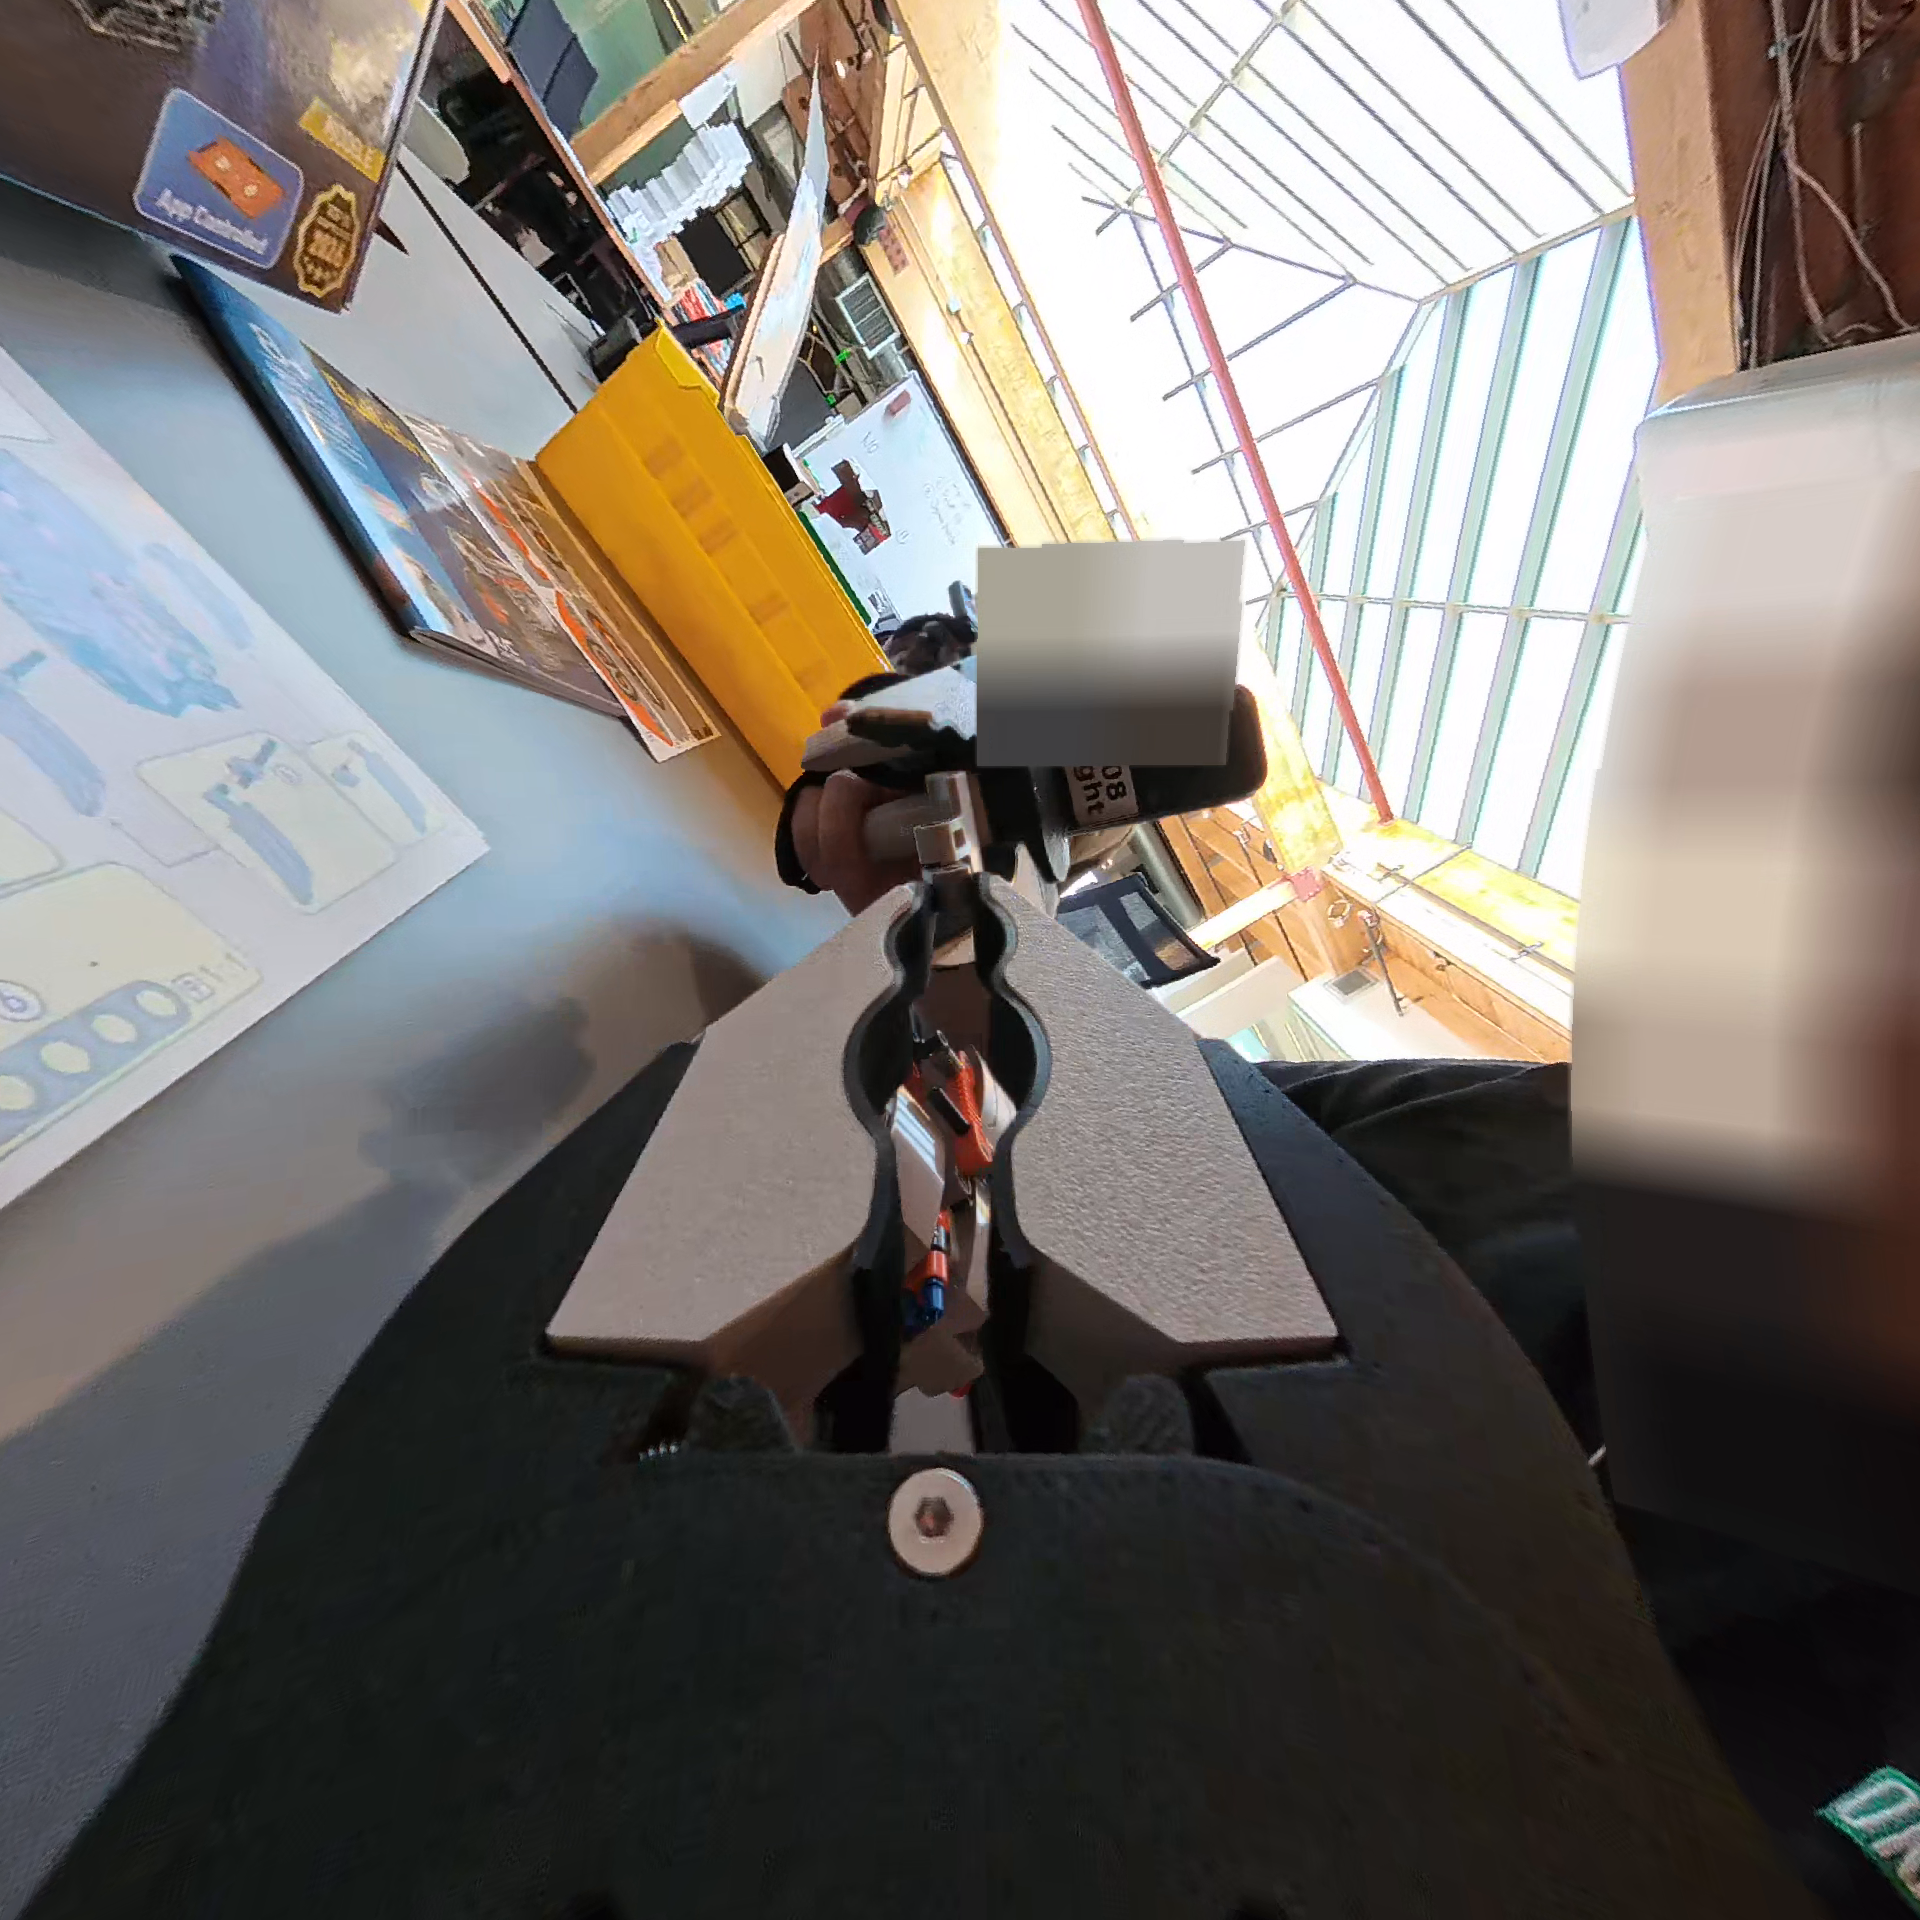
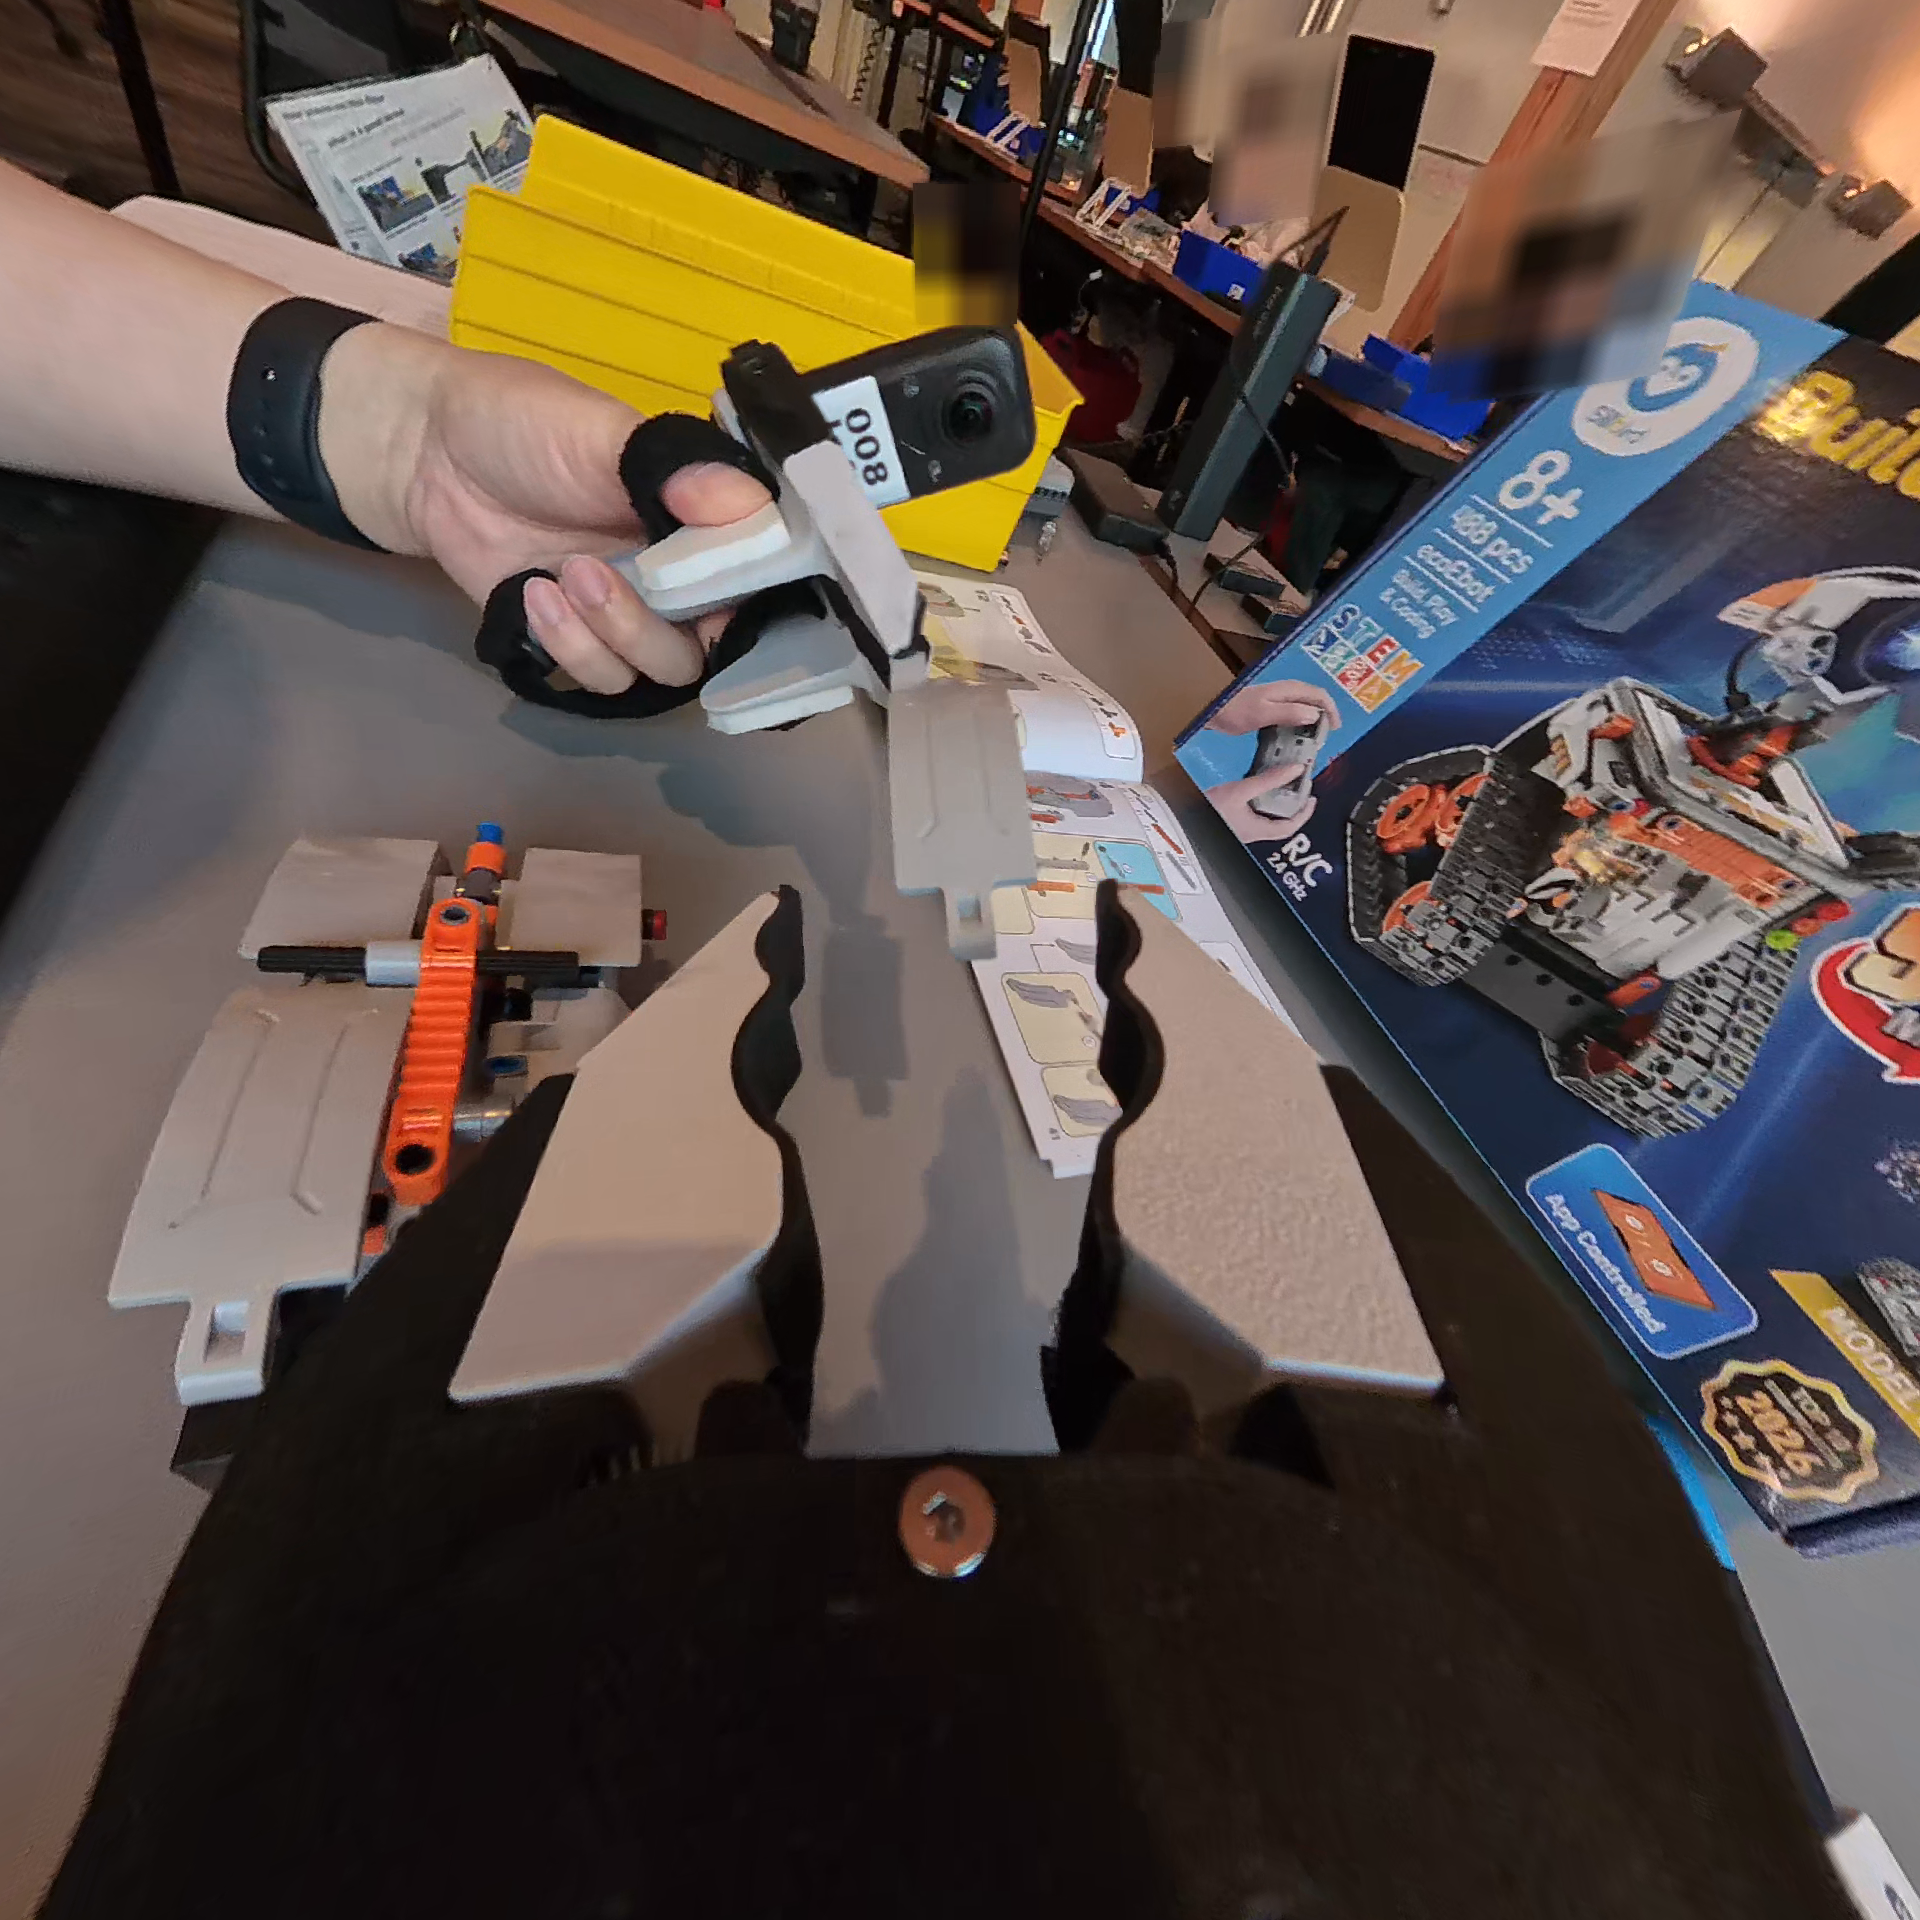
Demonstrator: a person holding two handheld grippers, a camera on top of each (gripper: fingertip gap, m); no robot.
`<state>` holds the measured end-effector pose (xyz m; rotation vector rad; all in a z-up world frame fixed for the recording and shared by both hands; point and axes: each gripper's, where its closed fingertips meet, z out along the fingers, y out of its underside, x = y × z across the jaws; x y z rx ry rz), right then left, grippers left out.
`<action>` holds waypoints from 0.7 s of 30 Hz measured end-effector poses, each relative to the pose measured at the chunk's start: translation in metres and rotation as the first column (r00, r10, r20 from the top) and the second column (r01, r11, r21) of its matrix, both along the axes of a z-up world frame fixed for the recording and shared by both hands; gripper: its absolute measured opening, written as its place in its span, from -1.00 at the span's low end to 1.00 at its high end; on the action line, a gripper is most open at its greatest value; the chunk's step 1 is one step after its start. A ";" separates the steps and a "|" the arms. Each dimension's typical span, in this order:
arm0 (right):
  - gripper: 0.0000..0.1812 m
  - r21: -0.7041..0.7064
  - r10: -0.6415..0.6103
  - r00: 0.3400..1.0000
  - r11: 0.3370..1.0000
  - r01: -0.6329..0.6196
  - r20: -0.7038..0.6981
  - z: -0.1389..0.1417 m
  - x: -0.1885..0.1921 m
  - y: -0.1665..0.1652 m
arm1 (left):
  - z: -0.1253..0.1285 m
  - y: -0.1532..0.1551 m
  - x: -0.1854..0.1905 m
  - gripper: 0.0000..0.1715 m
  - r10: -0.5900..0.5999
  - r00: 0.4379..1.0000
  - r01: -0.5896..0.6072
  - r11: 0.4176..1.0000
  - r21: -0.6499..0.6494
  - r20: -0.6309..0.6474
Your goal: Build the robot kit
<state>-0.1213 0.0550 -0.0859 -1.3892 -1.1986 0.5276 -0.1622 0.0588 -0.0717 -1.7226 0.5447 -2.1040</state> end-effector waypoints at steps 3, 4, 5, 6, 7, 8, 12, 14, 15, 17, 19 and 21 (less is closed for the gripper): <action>-0.42 0.027 0.023 1.000 0.999 -0.023 0.012 0.000 -0.008 -0.006 | 0.001 -0.004 0.003 -0.95 -0.026 0.999 0.026 0.999 -0.026 0.024; -0.45 0.037 0.031 0.999 0.999 -0.031 0.012 0.001 -0.010 -0.008 | 0.002 -0.005 0.004 -0.95 -0.034 0.999 0.035 0.999 -0.037 0.035; -0.48 0.047 0.038 0.999 0.998 -0.038 0.010 0.003 -0.011 -0.010 | 0.003 -0.007 0.005 -0.95 -0.042 0.998 0.044 0.998 -0.048 0.045; -0.51 0.057 0.041 0.999 0.998 -0.041 0.006 0.005 -0.011 -0.011 | 0.003 -0.008 0.005 -0.95 -0.051 0.997 0.054 0.997 -0.057 0.054; -0.53 0.066 0.042 0.999 0.997 -0.042 0.002 0.007 -0.011 -0.012 | 0.004 -0.009 0.006 -0.95 -0.058 0.996 0.062 0.996 -0.064 0.063; -0.56 0.073 0.043 0.999 0.996 -0.042 -0.003 0.009 -0.011 -0.013 | 0.004 -0.010 0.006 -0.95 -0.064 0.996 0.069 0.995 -0.071 0.068; -0.72 0.085 0.052 0.998 0.995 -0.049 -0.034 0.017 -0.008 -0.016 | 0.003 -0.013 0.009 -0.95 -0.083 0.994 0.088 0.993 -0.079 0.072; -0.72 0.084 0.053 0.998 0.995 -0.050 -0.035 0.018 -0.007 -0.016 | 0.004 -0.014 0.009 -0.95 -0.089 0.993 0.096 0.992 -0.086 0.082; -0.72 0.085 0.051 0.998 0.995 -0.048 -0.030 0.018 -0.007 -0.016 | 0.004 -0.014 0.010 -0.94 -0.089 0.993 0.096 0.992 -0.087 0.081; -0.68 0.097 0.036 0.999 0.995 -0.033 -0.021 0.017 -0.006 -0.013 | 0.003 -0.014 0.010 -0.95 -0.091 0.993 0.098 0.991 -0.088 0.080; -0.69 0.099 0.035 0.999 0.995 -0.033 -0.022 0.018 -0.006 -0.014 | 0.003 -0.014 0.010 -0.94 -0.091 0.993 0.098 0.991 -0.090 0.079; -0.72 0.103 0.035 0.999 0.994 -0.033 -0.023 0.019 -0.006 -0.014 | 0.003 -0.014 0.010 -0.94 -0.091 0.993 0.098 0.991 -0.090 0.078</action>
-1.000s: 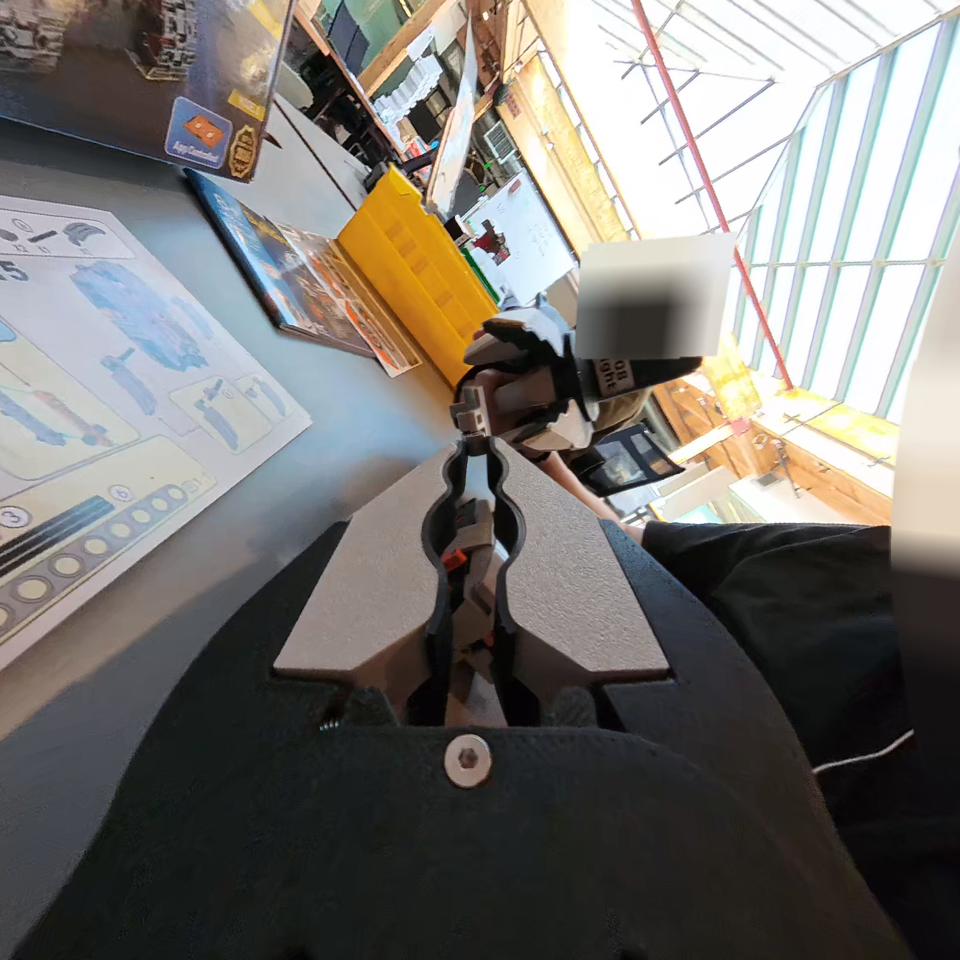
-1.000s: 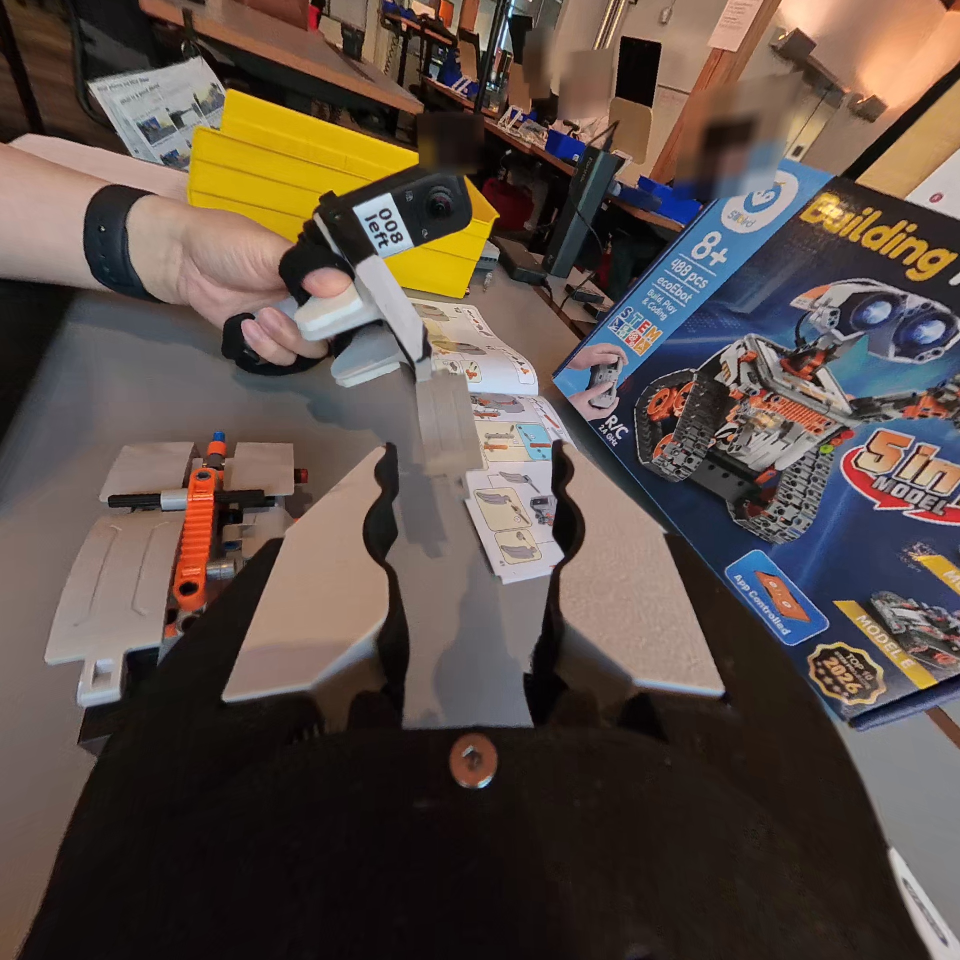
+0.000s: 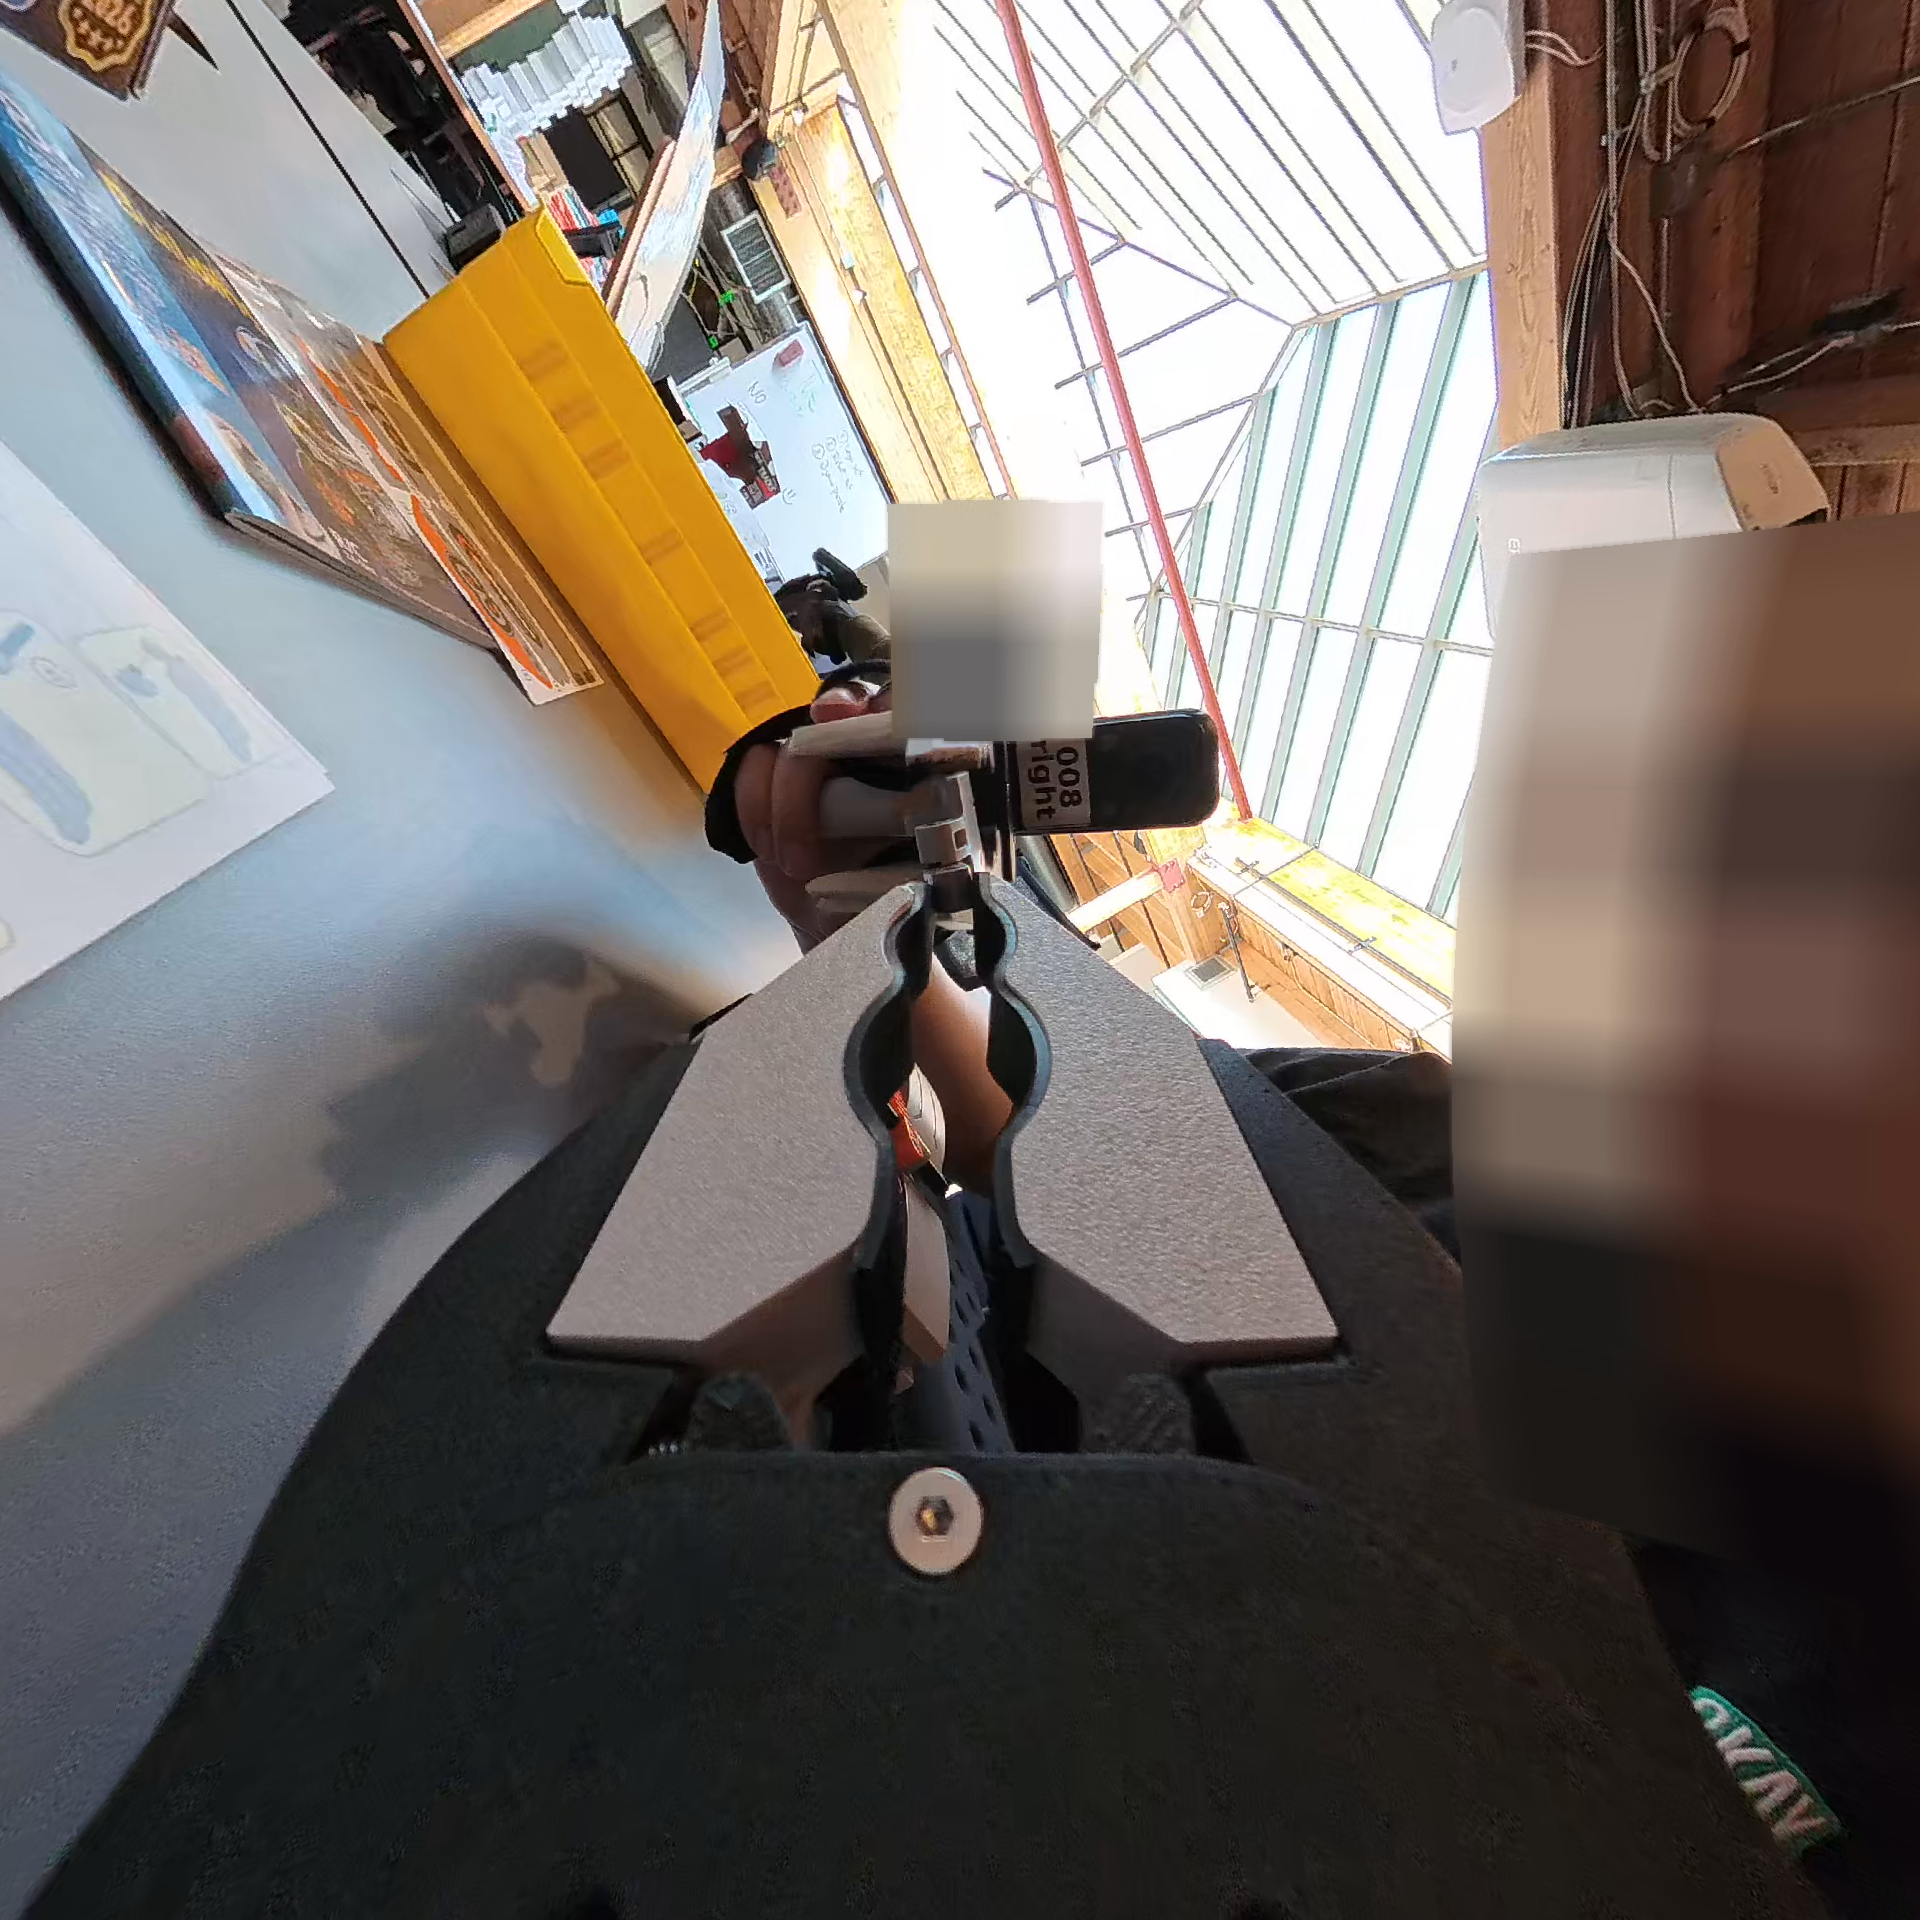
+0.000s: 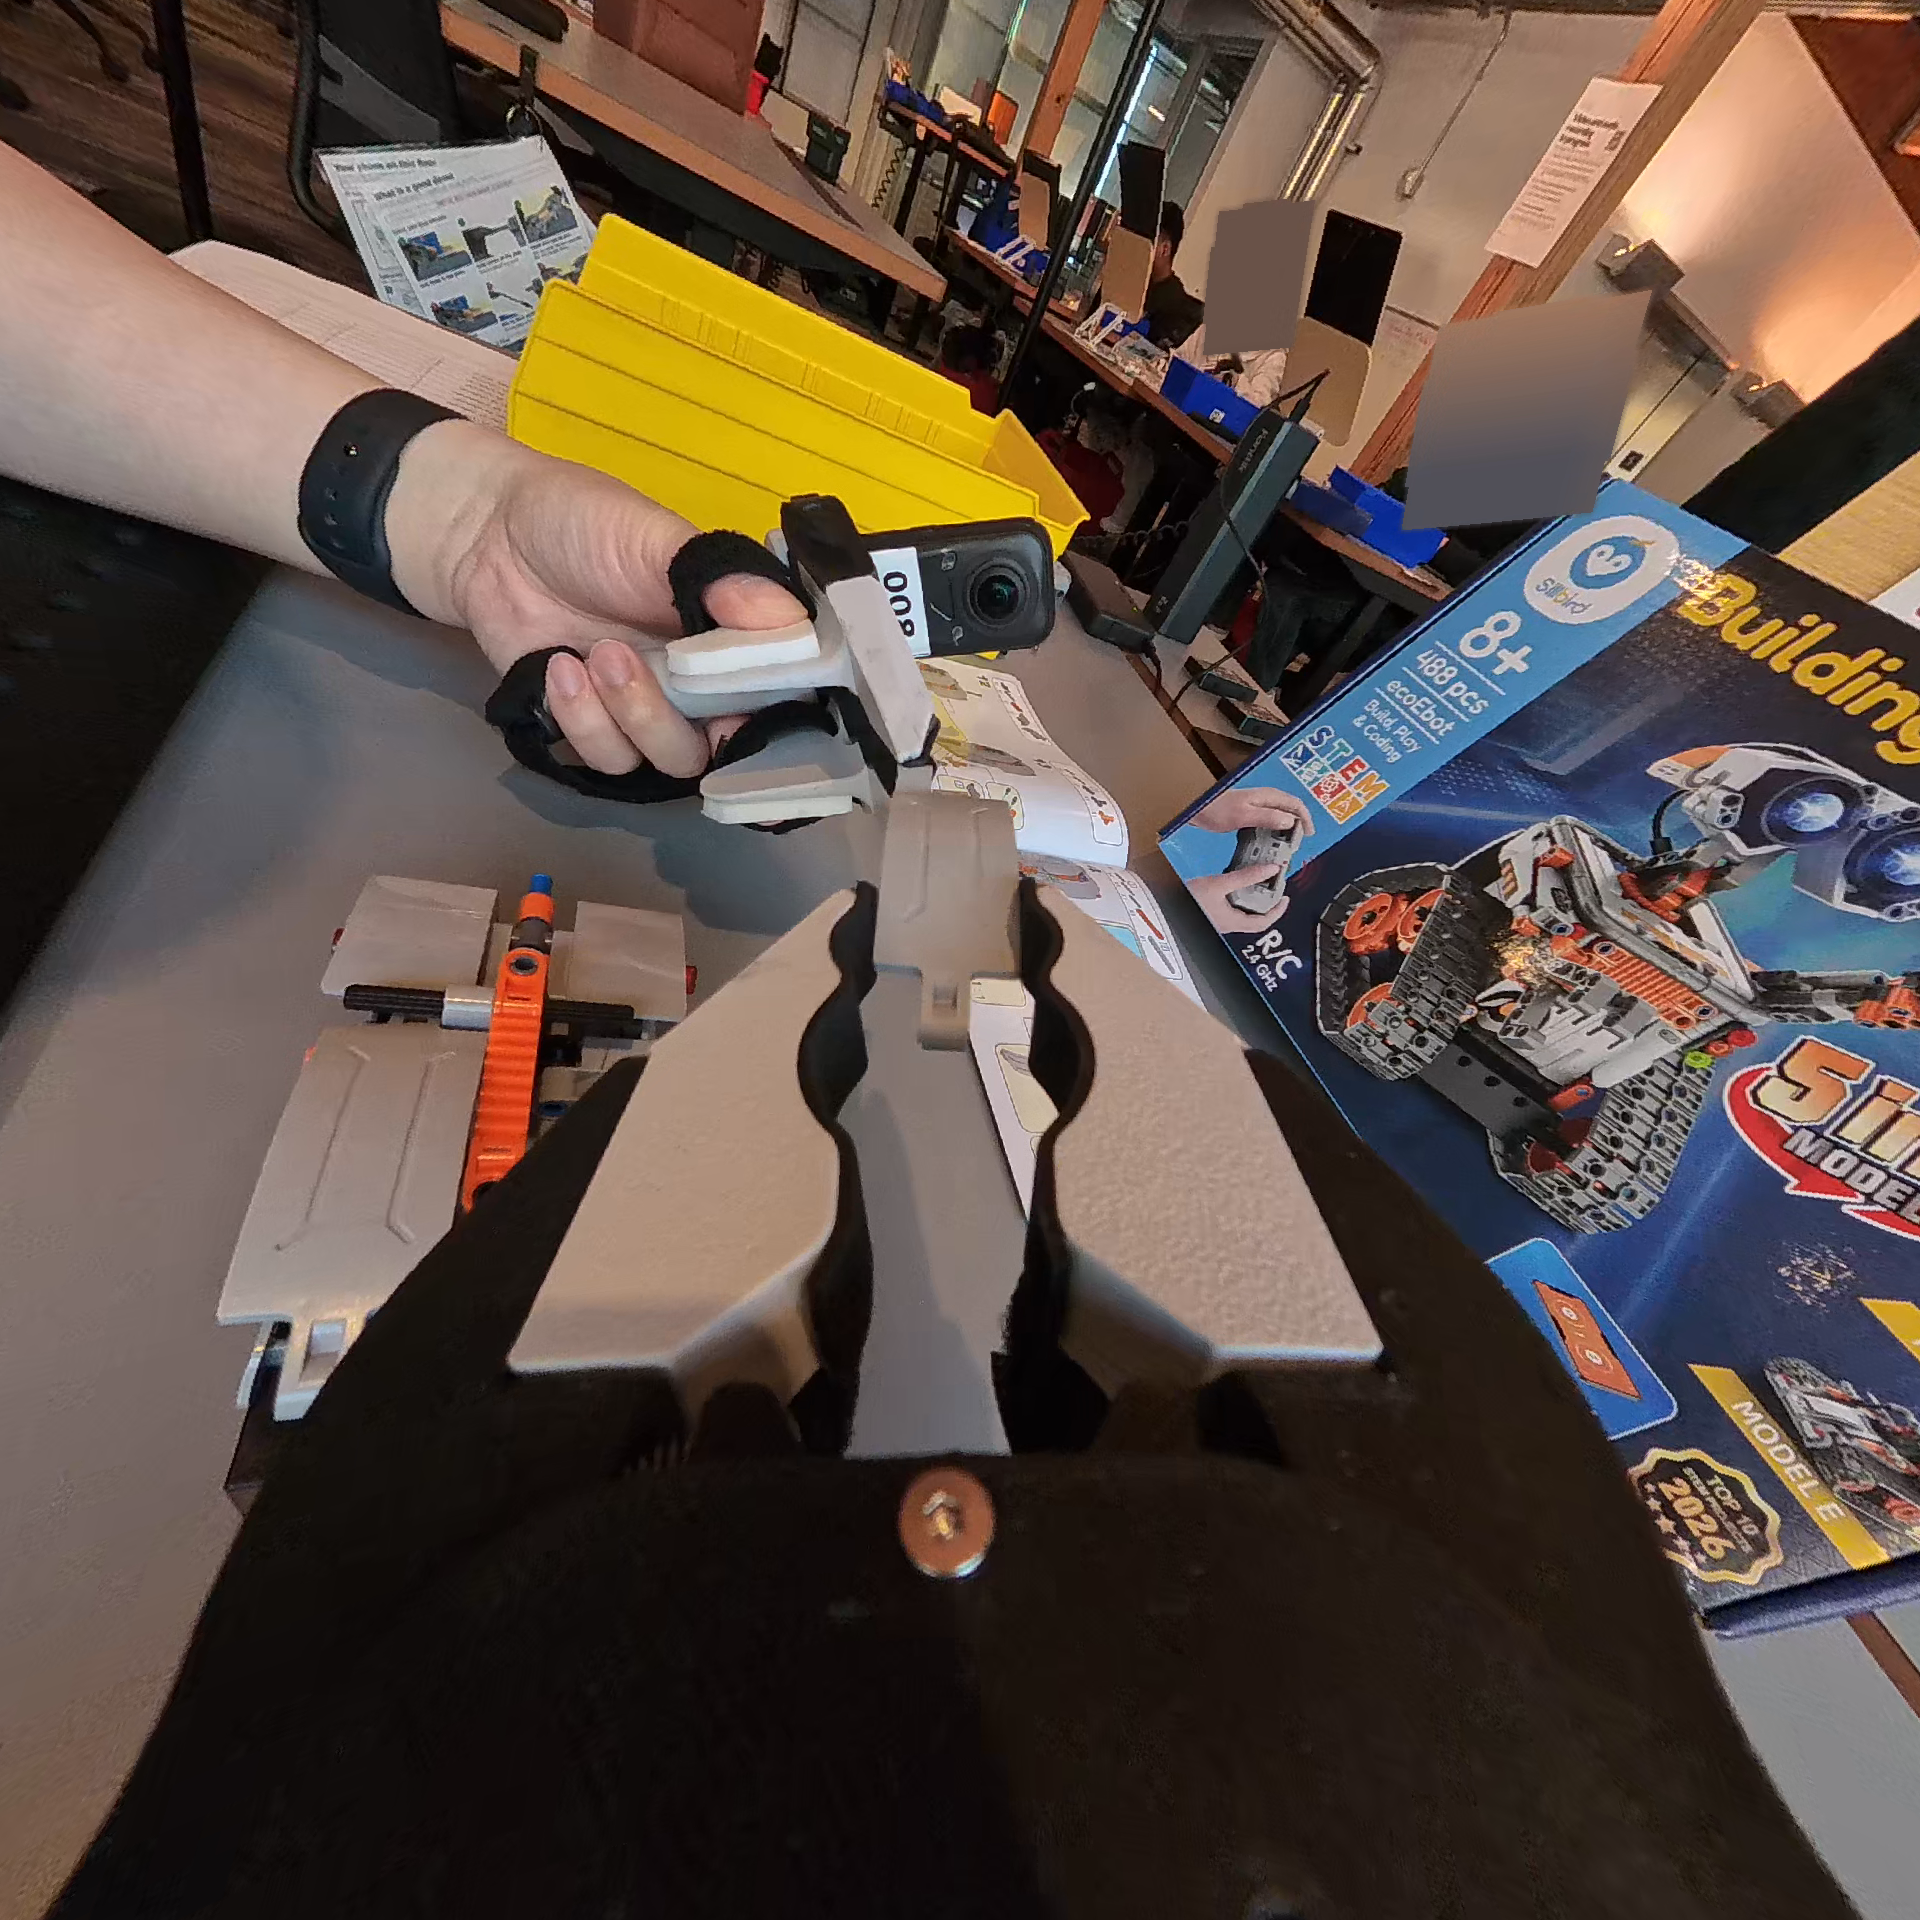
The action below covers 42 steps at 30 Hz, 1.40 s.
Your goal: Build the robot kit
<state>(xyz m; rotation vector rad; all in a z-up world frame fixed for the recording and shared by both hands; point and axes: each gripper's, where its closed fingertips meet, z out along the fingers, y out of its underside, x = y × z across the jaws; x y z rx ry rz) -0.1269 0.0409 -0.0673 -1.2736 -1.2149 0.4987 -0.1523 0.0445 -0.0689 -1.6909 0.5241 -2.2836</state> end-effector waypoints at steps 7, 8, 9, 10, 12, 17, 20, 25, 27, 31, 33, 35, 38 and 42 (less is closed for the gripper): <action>-0.72 -0.010 -0.011 1.000 1.000 0.011 0.029 -0.005 0.001 0.002 | -0.003 0.002 0.000 -0.95 0.012 1.000 -0.012 1.000 0.009 -0.019; -0.72 -0.013 -0.012 0.999 1.000 0.012 0.033 -0.006 0.001 0.002 | -0.003 0.002 0.000 -0.95 0.014 1.000 -0.014 1.000 0.012 -0.022; -0.72 -0.015 -0.014 0.999 1.000 0.014 0.037 -0.007 0.001 0.003 | -0.004 0.002 0.000 -0.95 0.017 0.999 -0.016 1.000 0.016 -0.028; -0.72 -0.018 -0.016 0.999 1.000 0.017 0.042 -0.008 0.001 0.003 | -0.005 0.003 0.000 -0.95 0.020 0.999 -0.019 1.000 0.023 -0.035; -0.72 -0.021 -0.021 0.998 1.000 0.022 0.052 -0.010 0.001 0.004 | -0.006 0.003 0.001 -0.95 0.025 0.999 -0.024 0.999 0.034 -0.047; -0.72 -0.035 -0.024 0.997 0.999 0.027 0.071 -0.015 0.001 0.005 | -0.010 0.005 0.000 -0.95 0.038 0.997 -0.034 0.998 0.051 -0.072; -0.72 -0.049 -0.029 0.996 0.998 0.033 0.082 -0.018 0.001 0.006 | -0.012 0.006 0.000 -0.95 0.048 0.995 -0.043 0.997 0.063 -0.088; -0.72 -0.127 -0.052 0.997 0.990 0.059 0.059 -0.021 0.002 0.012 | -0.014 0.007 0.001 -0.95 0.055 0.992 -0.046 0.995 0.083 -0.110; -0.71 -0.147 -0.047 0.997 0.988 0.055 0.061 -0.023 0.002 0.012 | -0.015 0.007 0.001 -0.95 0.054 0.992 -0.044 0.995 0.084 -0.115; -0.72 -0.145 -0.067 0.994 0.986 0.080 0.089 -0.027 0.002 0.015 | -0.017 0.005 0.002 -0.94 0.051 0.991 -0.040 0.995 0.093 -0.125; -0.72 -0.162 -0.066 0.994 0.984 0.080 0.092 -0.028 0.001 0.014 | -0.017 0.006 0.002 -0.95 0.053 0.991 -0.041 0.995 0.092 -0.124; -0.72 -0.170 -0.074 0.992 0.981 0.091 0.102 -0.029 0.002 0.015 | -0.016 0.006 0.002 -0.95 0.060 0.990 -0.046 0.993 0.111 -0.125; -0.72 -0.155 -0.082 0.990 0.983 0.100 0.119 -0.028 0.002 0.014 | -0.015 0.006 0.001 -0.94 0.074 0.988 -0.048 0.983 0.179 -0.139; -0.72 -0.105 -0.117 0.981 0.985 0.134 0.155 -0.029 0.004 0.017 | -0.021 0.011 0.001 -0.83 0.136 0.970 -0.081 0.962 0.260 -0.201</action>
